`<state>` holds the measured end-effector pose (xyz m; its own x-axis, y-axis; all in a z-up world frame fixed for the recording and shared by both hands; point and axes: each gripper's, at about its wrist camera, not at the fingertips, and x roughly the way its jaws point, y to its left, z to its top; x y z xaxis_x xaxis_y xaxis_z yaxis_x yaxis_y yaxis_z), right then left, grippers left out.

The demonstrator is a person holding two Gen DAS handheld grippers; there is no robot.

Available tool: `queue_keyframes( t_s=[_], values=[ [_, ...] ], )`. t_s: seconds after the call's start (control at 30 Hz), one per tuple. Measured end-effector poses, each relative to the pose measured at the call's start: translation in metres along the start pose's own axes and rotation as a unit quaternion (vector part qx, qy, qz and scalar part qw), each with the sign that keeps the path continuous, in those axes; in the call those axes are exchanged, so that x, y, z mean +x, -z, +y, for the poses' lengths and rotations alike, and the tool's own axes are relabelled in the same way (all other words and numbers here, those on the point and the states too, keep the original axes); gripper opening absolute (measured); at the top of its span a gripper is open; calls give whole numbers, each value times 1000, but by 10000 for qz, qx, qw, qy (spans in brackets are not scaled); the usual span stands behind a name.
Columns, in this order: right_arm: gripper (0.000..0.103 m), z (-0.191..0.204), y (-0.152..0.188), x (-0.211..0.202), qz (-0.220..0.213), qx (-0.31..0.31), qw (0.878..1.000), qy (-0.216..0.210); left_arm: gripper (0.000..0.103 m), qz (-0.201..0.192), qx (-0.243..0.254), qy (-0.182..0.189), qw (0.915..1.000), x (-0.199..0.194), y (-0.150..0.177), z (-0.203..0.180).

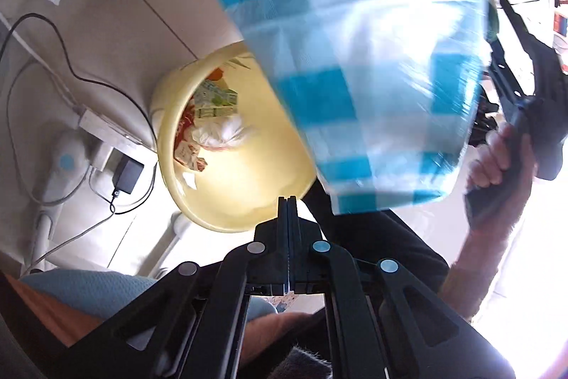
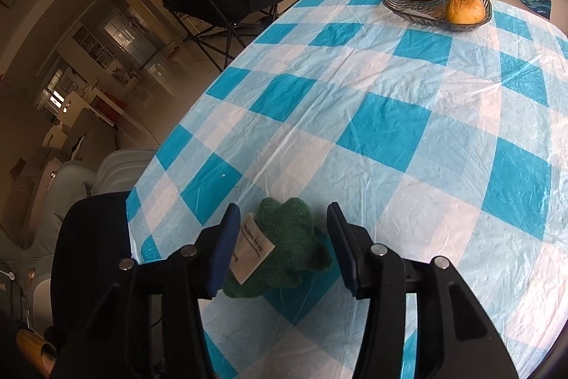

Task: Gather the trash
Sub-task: 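Carry tissue and green cloth over the yellow bin and open both tools to drop them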

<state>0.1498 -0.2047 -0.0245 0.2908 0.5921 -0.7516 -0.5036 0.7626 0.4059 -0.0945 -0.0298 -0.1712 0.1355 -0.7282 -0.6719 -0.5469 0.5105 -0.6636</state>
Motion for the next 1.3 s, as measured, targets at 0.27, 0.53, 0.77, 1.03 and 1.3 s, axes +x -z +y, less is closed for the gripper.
queue_keyframes(
  t_s=[0.27, 0.53, 0.77, 1.03, 1.3],
  values=[
    [29, 19, 3, 5, -76, -356, 9991, 230, 0, 29, 625, 337, 9975, -23, 16, -12],
    [24, 50, 42, -39, -23, -548, 9985, -85, 1, -331, 1954, 341, 9796, -41, 3, -67],
    [30, 59, 115, -18, 1191, -364, 9922, -57, 28, -939, 2736, 253, 9569, -65, -3, -92],
    [65, 50, 119, -54, 169, 537, 9977, 365, 81, -2487, 4064, -1026, 8732, -102, 19, -140],
    [84, 73, 139, -95, -1183, 807, 9802, 1364, 94, -3390, 4934, -1706, 7826, -123, 42, -176]
  ],
)
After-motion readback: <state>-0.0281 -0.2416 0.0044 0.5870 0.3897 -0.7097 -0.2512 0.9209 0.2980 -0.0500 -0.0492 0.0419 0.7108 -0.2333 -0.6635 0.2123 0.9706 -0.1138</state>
